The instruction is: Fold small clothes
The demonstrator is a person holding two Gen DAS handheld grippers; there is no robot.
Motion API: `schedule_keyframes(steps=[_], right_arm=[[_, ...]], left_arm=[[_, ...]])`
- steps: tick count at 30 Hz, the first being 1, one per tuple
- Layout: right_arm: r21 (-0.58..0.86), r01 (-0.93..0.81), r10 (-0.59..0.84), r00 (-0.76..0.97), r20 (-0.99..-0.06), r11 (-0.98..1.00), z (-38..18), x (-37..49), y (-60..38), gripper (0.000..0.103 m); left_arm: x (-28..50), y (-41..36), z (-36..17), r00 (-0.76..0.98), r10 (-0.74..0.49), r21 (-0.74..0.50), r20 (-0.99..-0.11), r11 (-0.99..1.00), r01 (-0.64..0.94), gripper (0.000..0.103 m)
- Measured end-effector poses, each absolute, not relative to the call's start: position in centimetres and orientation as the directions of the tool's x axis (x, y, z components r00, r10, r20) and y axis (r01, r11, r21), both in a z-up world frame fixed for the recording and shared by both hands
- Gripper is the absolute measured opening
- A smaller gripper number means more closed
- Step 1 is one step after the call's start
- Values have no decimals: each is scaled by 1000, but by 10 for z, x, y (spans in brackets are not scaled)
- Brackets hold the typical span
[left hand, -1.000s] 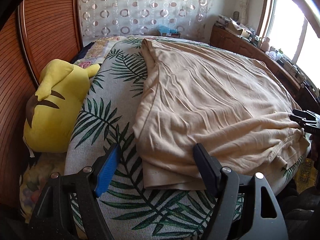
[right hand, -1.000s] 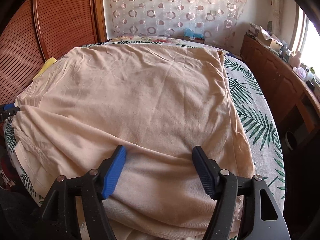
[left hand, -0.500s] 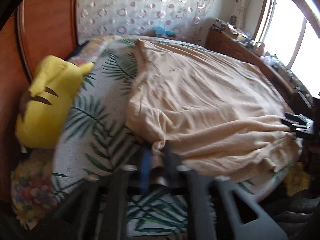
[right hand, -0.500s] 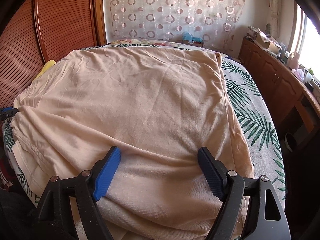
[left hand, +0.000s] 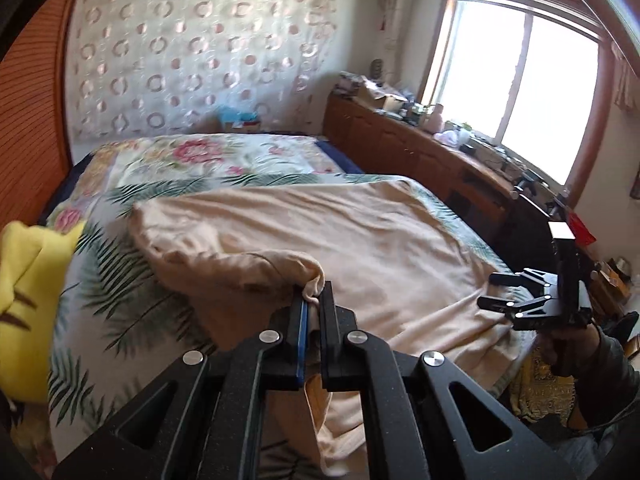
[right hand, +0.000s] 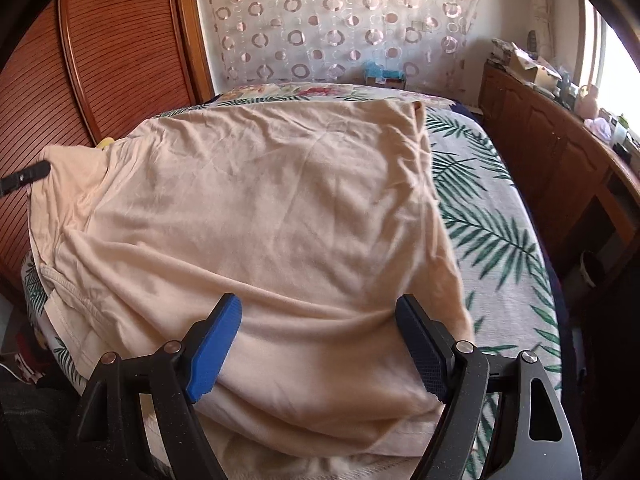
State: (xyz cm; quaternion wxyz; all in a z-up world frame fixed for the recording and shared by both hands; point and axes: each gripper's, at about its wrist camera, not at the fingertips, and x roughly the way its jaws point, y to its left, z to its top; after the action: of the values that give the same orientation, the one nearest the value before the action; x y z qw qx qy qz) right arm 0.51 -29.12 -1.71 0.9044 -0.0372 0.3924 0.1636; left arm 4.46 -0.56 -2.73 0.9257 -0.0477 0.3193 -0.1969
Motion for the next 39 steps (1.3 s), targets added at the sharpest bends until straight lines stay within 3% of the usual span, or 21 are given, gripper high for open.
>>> schedule_keyframes(steps=[19,34,36,38,39], right_arm=[[76,-231,223,724,-653,970,2,-8,-336,81],[92,-196,210,750,-628,976,11,-18,-361,79],[94,-195,210,747,-631,976,9,-17,-362,79],[97,-193,210,744,-634,976,8,-16,-363,79],[99,-192,210,743,-636,976,8,-16,-363,79]], left_arm=[[64,-97,22,642,-571,-188,-512,804,565,5],[63,-165,33,564,-634,-164,-528,728,665,6],[69,-169,25,539,-629,-169,-560,724,669,19],[72,-170,18,531,-620,-171,-577,728,664,44],[72,-170,16,533,-616,-170,-580,732,660,46]])
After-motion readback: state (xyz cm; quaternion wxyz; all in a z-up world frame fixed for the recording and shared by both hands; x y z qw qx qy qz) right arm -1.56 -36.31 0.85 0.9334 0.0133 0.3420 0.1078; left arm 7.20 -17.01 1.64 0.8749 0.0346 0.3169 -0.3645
